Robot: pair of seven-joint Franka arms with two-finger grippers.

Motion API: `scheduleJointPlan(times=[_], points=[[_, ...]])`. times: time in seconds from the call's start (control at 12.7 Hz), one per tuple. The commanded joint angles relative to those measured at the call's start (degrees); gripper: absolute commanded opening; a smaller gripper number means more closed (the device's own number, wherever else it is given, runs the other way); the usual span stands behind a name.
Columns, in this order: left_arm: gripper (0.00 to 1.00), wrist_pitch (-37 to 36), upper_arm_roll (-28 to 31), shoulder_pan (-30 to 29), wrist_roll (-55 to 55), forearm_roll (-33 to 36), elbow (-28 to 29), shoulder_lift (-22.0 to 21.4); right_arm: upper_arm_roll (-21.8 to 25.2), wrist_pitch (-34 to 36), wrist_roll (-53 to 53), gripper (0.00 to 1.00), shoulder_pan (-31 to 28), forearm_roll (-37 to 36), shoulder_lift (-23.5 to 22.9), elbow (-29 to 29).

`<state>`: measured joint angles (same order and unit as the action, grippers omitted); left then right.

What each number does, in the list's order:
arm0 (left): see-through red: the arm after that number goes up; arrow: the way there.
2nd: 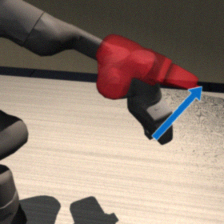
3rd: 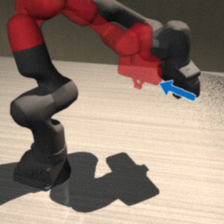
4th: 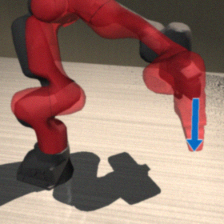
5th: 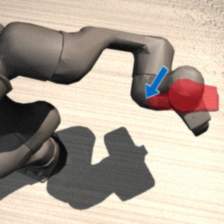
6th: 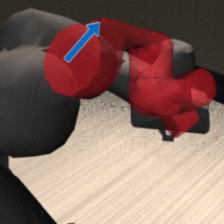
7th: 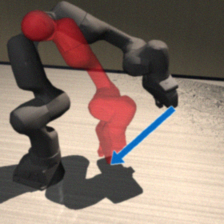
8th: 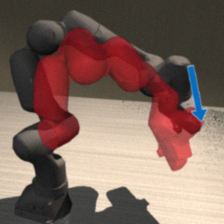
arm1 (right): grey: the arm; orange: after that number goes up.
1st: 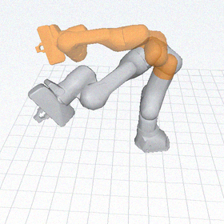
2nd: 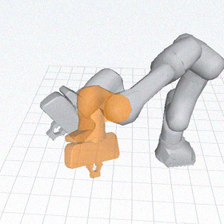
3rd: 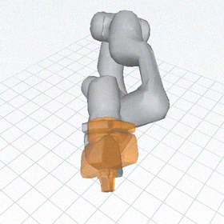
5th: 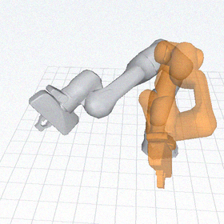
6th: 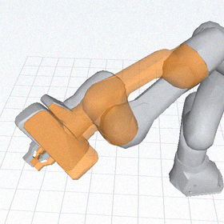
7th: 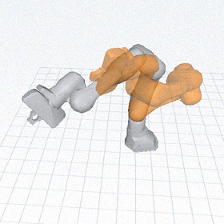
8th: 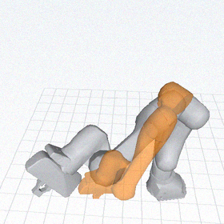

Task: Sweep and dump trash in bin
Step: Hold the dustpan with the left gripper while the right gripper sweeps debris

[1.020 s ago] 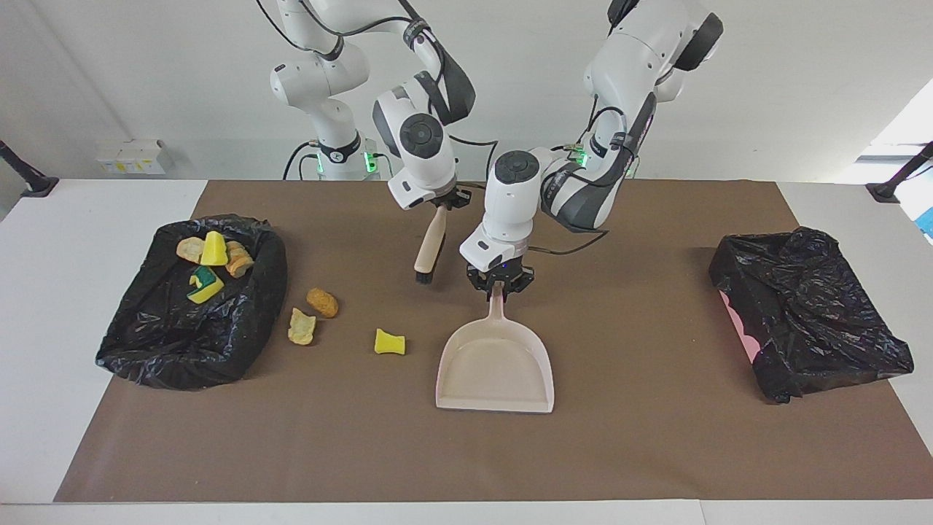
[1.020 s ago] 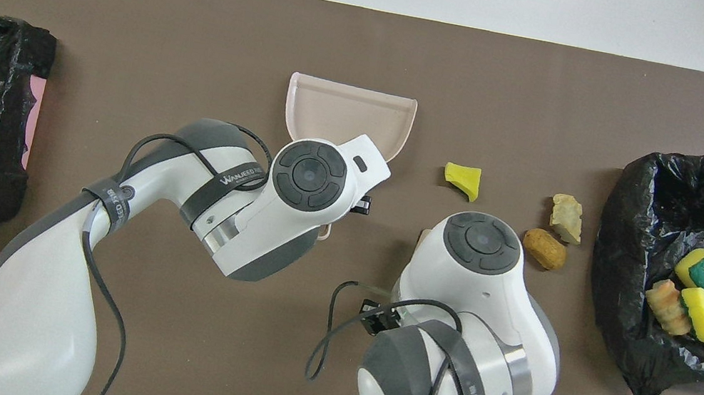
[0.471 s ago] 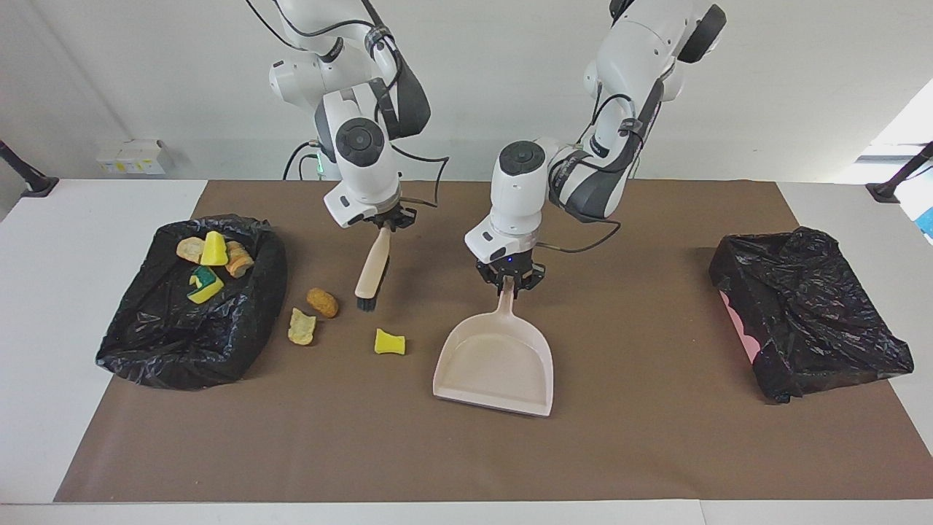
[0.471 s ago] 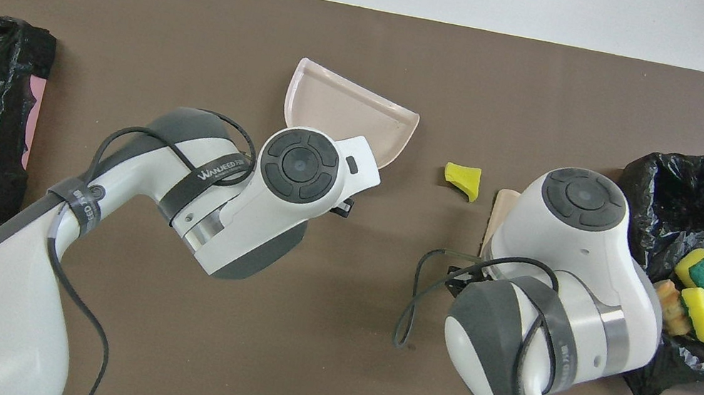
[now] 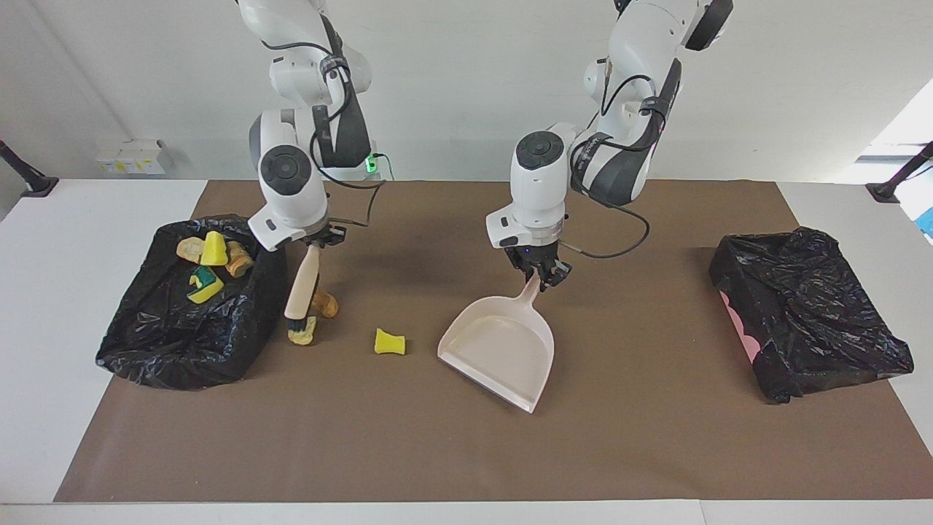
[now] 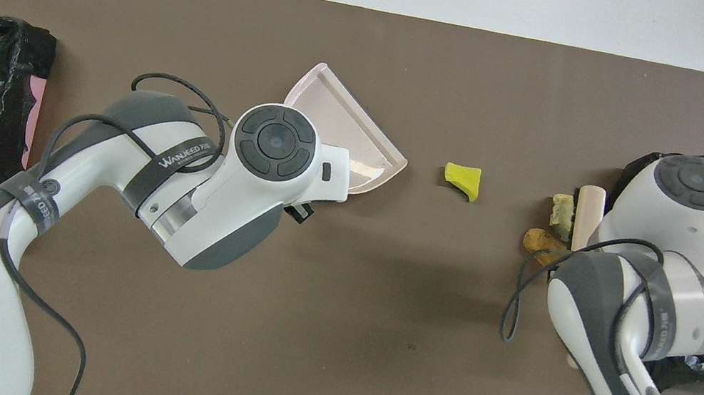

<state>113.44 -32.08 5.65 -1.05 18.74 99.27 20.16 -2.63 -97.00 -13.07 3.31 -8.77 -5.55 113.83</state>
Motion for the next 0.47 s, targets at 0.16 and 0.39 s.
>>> scheduleJointPlan(times=[0.16,0.39], points=[[0.0,-2.3,-0.2,-2.4,-22.2,-1.8,0.3,-0.8,-0.9,0.3,4.5,0.0,-4.0,-3.7,-1.9,1.6],[0.0,-2.1,-0.1,-3.2,-30.8,-3.6,0.8,-0.8,-1.0,-0.6,4.2,0.0,-3.2,-3.4,-4.5,1.6]])
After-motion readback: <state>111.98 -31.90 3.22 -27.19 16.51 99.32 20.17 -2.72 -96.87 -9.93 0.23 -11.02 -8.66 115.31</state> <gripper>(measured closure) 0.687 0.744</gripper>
